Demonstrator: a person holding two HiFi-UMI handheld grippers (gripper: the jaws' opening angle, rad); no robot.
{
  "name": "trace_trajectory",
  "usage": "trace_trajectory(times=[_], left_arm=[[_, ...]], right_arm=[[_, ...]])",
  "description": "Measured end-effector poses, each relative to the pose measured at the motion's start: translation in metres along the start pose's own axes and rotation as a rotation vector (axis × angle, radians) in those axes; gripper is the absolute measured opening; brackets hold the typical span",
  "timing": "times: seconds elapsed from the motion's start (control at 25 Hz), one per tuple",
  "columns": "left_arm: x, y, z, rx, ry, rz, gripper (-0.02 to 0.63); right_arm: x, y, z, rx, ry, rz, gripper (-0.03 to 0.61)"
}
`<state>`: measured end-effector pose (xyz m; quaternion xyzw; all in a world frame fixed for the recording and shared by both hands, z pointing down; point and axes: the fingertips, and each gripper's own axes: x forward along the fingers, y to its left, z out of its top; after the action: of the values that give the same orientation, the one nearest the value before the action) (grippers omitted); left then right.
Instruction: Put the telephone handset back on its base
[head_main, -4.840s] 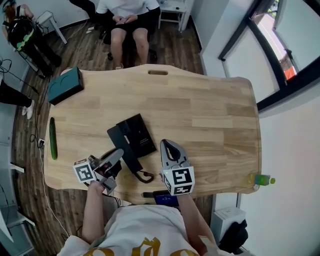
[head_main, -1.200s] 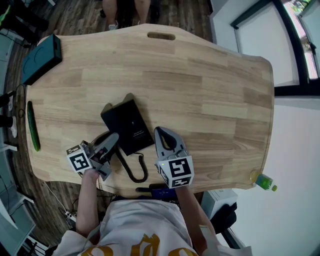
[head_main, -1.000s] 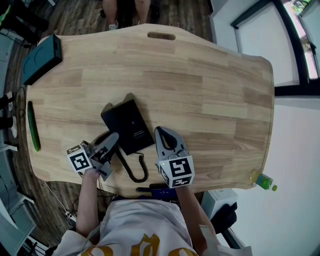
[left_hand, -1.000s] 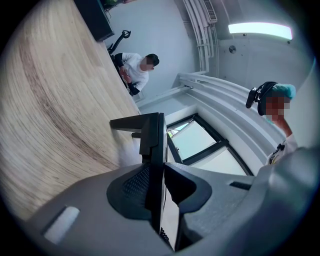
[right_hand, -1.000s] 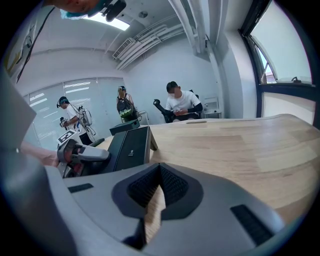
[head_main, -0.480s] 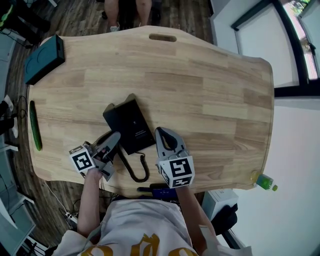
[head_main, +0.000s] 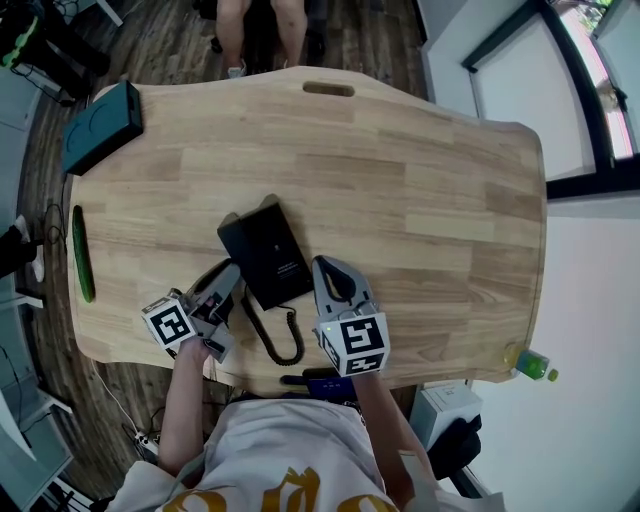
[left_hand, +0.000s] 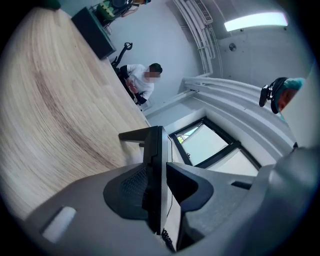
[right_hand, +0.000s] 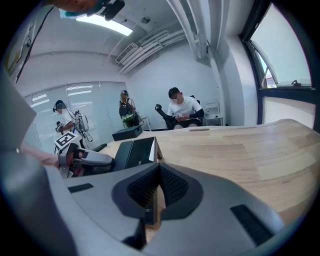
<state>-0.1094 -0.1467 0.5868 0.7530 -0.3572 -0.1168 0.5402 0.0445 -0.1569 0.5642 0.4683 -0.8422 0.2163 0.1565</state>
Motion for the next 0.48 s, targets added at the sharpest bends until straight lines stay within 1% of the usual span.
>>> trace_trajectory(times=[0.12, 0.24, 0.48], left_arm=[[-0.008, 0.005, 0.003, 0.122, 0.002, 0.072, 0.101], [-0.013, -0.001, 0.002, 0.237, 0.019, 0.116, 0.101], [-0.016, -0.032, 0.007, 0.415, 0.014, 0.134, 0.1]], right_arm=[[-0.003, 0.005, 0.007, -0.005, -0.017, 0.005, 0.003], [-0.009, 0.008, 0.01, -0.014, -0.027, 0.006, 0.003], [-0.023, 0.021, 0.024, -0.054, -0.058, 0.013, 0.003]])
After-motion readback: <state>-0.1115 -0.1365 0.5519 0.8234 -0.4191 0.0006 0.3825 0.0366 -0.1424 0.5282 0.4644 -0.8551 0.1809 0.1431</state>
